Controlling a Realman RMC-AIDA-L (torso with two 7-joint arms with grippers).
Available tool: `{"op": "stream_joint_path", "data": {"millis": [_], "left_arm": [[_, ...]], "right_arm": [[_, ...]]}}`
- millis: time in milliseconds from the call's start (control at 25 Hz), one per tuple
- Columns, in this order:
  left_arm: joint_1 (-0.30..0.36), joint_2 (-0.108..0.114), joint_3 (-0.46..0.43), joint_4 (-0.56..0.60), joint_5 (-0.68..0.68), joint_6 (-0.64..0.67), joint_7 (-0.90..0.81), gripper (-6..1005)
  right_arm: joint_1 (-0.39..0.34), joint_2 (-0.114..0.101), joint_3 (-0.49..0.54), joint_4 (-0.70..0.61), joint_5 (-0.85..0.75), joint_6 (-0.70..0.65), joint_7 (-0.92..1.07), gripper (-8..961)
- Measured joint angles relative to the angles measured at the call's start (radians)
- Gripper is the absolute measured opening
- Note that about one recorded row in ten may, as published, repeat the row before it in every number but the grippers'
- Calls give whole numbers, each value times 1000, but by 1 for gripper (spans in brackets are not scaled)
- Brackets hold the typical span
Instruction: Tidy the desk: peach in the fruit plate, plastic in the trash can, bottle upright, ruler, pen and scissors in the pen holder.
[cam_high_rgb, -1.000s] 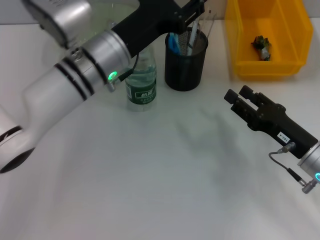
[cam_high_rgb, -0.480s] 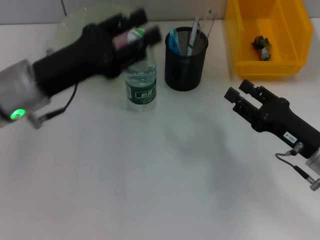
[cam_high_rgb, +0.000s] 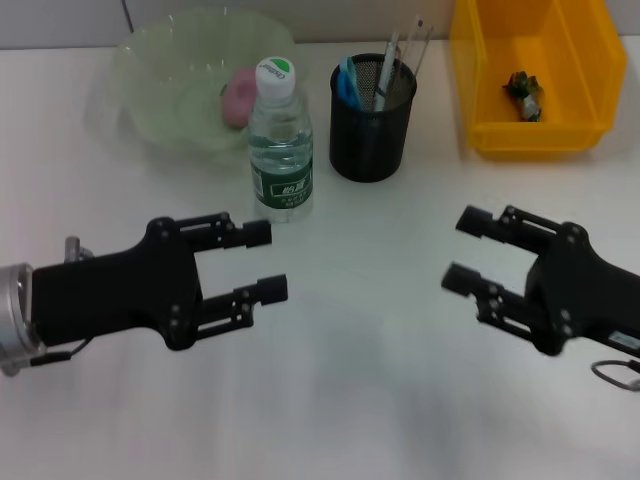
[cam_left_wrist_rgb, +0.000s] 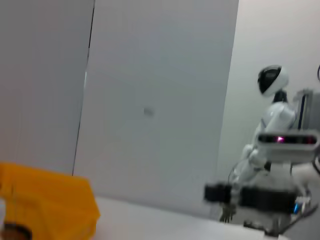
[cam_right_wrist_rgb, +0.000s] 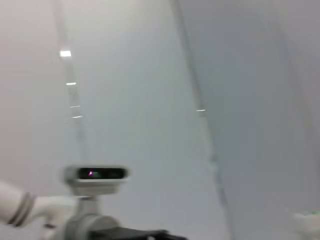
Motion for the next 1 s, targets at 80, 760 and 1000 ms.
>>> {"op": "stream_joint_path", "data": {"millis": [80, 760, 1000], "left_arm": [[6, -11, -31, -1, 49, 1, 0, 575], [73, -29, -61, -3, 103, 49, 43, 574], [82, -30, -57, -5, 104, 56, 43, 574]], "right_arm": [[-12, 0, -17, -65, -22, -23, 36, 604], [8, 13, -34, -228, -164, -58, 157, 660], [10, 12, -89, -230, -166, -53, 140, 734]]}}
